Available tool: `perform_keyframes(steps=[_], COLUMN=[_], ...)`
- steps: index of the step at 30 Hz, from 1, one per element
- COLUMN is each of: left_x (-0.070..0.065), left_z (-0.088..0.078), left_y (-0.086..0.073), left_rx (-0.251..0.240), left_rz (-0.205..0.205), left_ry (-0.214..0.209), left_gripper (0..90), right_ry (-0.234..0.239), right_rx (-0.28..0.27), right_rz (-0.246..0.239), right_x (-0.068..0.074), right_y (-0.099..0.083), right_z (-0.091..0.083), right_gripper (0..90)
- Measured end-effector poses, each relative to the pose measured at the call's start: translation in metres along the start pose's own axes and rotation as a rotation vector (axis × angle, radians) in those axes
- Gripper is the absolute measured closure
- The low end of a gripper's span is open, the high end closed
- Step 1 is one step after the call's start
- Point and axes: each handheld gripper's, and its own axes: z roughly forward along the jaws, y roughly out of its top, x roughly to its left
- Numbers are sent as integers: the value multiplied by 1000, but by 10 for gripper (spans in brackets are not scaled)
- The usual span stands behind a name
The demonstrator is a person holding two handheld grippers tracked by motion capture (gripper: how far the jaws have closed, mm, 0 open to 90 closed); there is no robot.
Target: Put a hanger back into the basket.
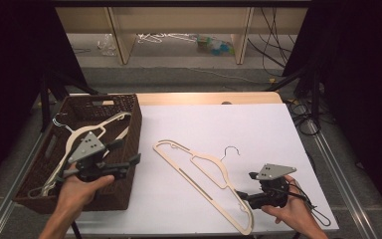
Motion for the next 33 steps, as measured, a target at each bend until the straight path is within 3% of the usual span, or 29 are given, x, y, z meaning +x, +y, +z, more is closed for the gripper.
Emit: perform_keyframes(steps=[3, 9, 15, 24, 27, 30, 31, 32, 33], left_x=[-18, -44, -61, -75, -77, -77, -76, -76, -76], left_z=[6, 16, 23, 30, 30, 30, 30, 30, 30], left_y=[-6, -20, -38, -62, -65, -66, -67, -67, -68], left_rx=[0, 14, 29, 76, 69, 76, 72, 73, 73], left_rz=[-25, -8, 10, 59, 42, 46, 69, 75, 62], left_ry=[-33, -77, -105, -122, -138, -138, -125, -120, -118], left_gripper=[203, 199, 194, 192, 192, 191, 190, 190, 190], right_ry=[-2, 0, 3, 9, 7, 6, 5, 5, -1], right_rx=[-1, 5, 11, 39, 52, 57, 66, 80, 69], right_rz=[-5, 1, -6, -17, -13, -13, 7, -5, 2], right_x=[0, 1, 1, 2, 4, 4, 4, 2, 2], right_y=[0, 0, -1, -2, -2, -3, -3, -3, -3], right_z=[0, 1, 3, 7, 9, 11, 13, 13, 15], right_gripper=[246, 246, 246, 251, 251, 255, 260, 266, 270])
